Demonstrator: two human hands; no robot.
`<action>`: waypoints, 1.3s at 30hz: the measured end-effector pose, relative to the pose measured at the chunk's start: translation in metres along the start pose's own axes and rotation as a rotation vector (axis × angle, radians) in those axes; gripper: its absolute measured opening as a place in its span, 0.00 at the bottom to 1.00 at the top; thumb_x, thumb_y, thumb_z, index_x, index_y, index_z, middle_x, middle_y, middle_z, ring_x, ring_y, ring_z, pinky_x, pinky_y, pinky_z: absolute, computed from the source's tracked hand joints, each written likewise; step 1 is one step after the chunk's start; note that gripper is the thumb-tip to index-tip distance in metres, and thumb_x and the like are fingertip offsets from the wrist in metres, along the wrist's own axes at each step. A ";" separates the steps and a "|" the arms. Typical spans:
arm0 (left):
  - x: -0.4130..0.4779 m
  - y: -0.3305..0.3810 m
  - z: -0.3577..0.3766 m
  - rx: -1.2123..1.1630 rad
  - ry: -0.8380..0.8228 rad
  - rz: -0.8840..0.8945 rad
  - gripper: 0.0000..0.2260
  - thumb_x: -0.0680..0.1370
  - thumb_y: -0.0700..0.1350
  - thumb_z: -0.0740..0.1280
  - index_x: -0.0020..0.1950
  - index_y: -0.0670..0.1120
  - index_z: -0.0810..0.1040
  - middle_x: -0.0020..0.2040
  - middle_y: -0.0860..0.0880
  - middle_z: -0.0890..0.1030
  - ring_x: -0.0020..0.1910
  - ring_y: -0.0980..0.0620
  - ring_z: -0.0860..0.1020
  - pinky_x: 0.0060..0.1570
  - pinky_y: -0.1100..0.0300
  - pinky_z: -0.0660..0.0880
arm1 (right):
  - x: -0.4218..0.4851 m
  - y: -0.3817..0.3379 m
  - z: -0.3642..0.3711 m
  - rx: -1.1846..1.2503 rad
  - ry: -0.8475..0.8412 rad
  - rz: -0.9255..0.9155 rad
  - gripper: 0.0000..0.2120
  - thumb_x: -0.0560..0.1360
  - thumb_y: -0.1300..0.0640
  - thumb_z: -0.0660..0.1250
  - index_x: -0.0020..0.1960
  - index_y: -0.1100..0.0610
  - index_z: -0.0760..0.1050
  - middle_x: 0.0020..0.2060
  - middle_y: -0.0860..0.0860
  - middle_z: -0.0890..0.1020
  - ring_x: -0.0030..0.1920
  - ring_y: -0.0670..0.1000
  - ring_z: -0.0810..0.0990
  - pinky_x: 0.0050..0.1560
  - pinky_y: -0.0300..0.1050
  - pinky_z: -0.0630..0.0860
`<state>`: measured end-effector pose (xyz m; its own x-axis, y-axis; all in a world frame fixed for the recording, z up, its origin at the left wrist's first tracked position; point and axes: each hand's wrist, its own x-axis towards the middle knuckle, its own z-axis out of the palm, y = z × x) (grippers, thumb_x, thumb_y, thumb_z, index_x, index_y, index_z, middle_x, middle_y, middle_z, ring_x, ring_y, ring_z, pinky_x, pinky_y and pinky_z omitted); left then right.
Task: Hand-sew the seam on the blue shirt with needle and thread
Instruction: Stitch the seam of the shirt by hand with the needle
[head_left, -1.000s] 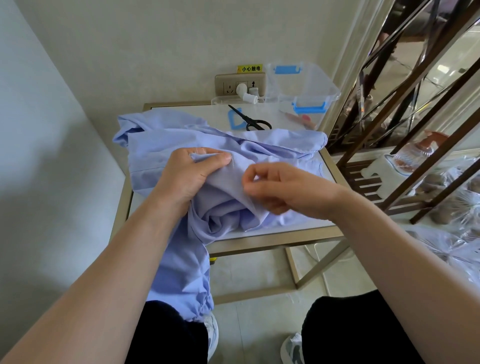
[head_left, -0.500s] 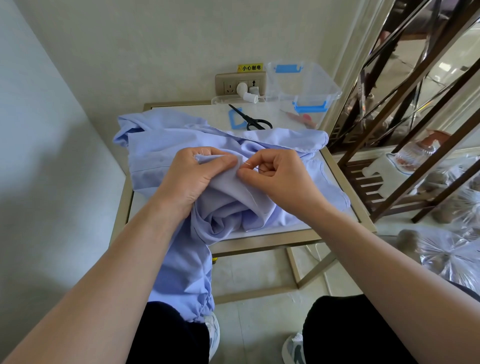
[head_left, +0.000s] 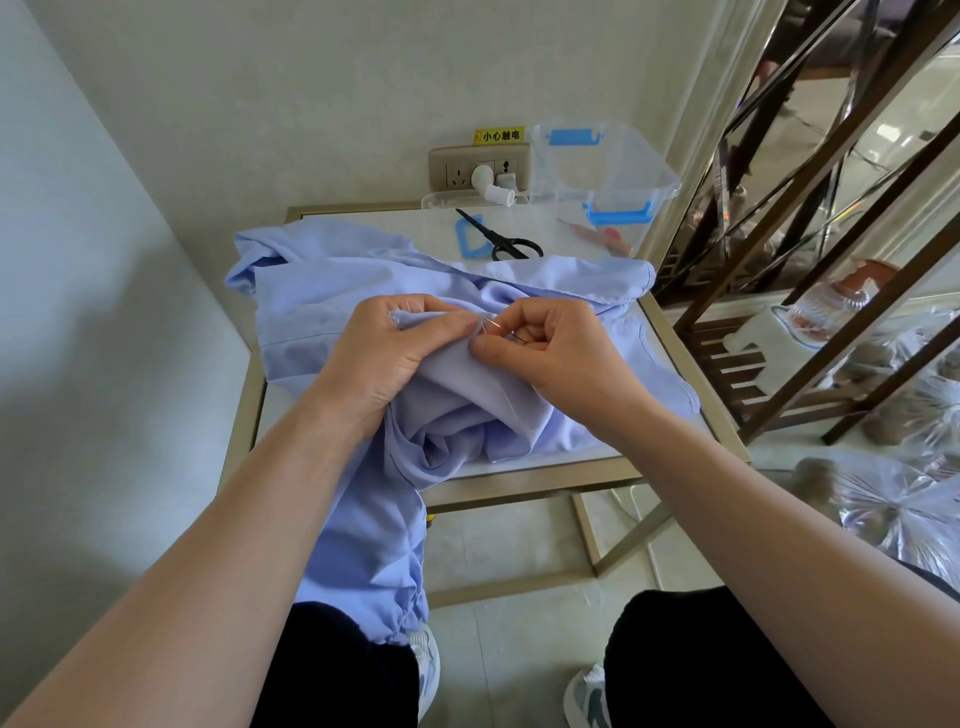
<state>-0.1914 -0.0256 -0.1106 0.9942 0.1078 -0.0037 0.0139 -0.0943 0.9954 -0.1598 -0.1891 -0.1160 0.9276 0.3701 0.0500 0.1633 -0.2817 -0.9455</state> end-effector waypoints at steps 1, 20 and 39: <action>0.001 -0.001 -0.001 0.003 0.013 0.002 0.11 0.76 0.40 0.71 0.33 0.49 0.83 0.33 0.51 0.82 0.35 0.56 0.77 0.38 0.66 0.74 | 0.000 -0.001 -0.002 -0.001 -0.031 0.008 0.07 0.73 0.58 0.75 0.38 0.57 0.78 0.27 0.51 0.67 0.30 0.46 0.63 0.32 0.35 0.61; -0.002 0.000 -0.005 0.000 -0.001 0.028 0.09 0.76 0.41 0.71 0.36 0.49 0.83 0.35 0.52 0.81 0.37 0.58 0.76 0.40 0.69 0.72 | 0.006 -0.009 -0.032 0.267 -0.111 0.024 0.05 0.75 0.58 0.70 0.43 0.57 0.75 0.47 0.59 0.85 0.32 0.48 0.77 0.28 0.35 0.63; 0.000 -0.005 -0.011 0.085 -0.041 0.149 0.06 0.71 0.45 0.71 0.34 0.48 0.80 0.30 0.56 0.77 0.34 0.59 0.72 0.37 0.69 0.69 | 0.011 -0.002 -0.028 0.381 -0.307 0.098 0.05 0.68 0.65 0.62 0.38 0.58 0.68 0.46 0.68 0.78 0.44 0.56 0.85 0.45 0.40 0.80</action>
<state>-0.1929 -0.0143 -0.1146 0.9894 0.0463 0.1377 -0.1265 -0.1902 0.9736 -0.1408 -0.2093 -0.1044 0.7813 0.6180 -0.0876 -0.1070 -0.0057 -0.9942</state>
